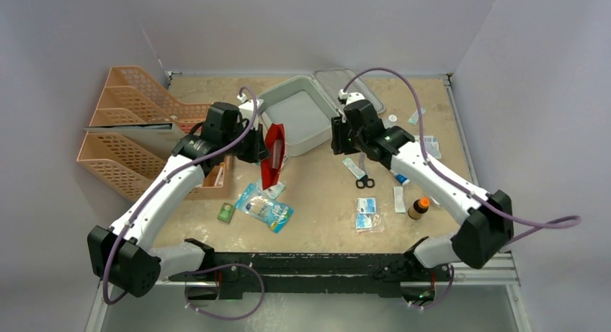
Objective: Organize the medicine kit
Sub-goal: Place the medical item at the medicine pouch, then pick up the medical item at the center of the board.
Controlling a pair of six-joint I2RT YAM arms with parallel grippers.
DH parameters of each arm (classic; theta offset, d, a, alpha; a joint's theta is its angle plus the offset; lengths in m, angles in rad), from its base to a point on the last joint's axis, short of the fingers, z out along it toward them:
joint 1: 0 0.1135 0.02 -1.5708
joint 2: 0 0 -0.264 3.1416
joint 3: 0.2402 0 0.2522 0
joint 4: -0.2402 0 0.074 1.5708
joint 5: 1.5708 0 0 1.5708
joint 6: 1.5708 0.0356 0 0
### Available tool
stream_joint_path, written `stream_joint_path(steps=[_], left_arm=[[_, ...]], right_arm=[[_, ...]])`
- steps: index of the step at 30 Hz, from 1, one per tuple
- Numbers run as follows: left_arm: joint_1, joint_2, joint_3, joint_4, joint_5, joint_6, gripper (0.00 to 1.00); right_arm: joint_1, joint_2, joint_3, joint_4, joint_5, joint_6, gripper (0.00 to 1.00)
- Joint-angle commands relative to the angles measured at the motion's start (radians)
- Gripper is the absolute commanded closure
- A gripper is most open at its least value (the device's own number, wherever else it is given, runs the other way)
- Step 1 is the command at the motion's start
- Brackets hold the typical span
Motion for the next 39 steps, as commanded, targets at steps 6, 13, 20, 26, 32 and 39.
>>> stream_joint_path(steps=[6, 13, 20, 26, 32, 39], left_arm=[[0.000, -0.062, -0.008, 0.038, -0.034, -0.010, 1.00], [0.000, -0.057, -0.010, 0.039, -0.030, -0.011, 1.00], [0.000, -0.054, -0.009, 0.042, -0.018, -0.009, 1.00], [0.000, -0.051, -0.010, 0.042, -0.015, -0.009, 1.00], [0.000, -0.049, -0.012, 0.044, -0.016, -0.010, 1.00], [0.000, -0.051, -0.015, 0.044, -0.021, -0.010, 1.00]], right_arm=[[-0.068, 0.218, 0.025, -0.117, 0.011, -0.131, 0.67], [-0.147, 0.289, 0.020, -0.088, 0.015, -0.145, 0.62], [-0.236, 0.346, 0.031, -0.067, -0.081, -0.182, 0.59], [-0.265, 0.388, 0.043, -0.041, -0.171, -0.207, 0.62], [-0.273, 0.435, 0.066, -0.042, -0.217, -0.241, 0.62], [-0.285, 0.476, 0.063, -0.032, -0.223, -0.274, 0.61]])
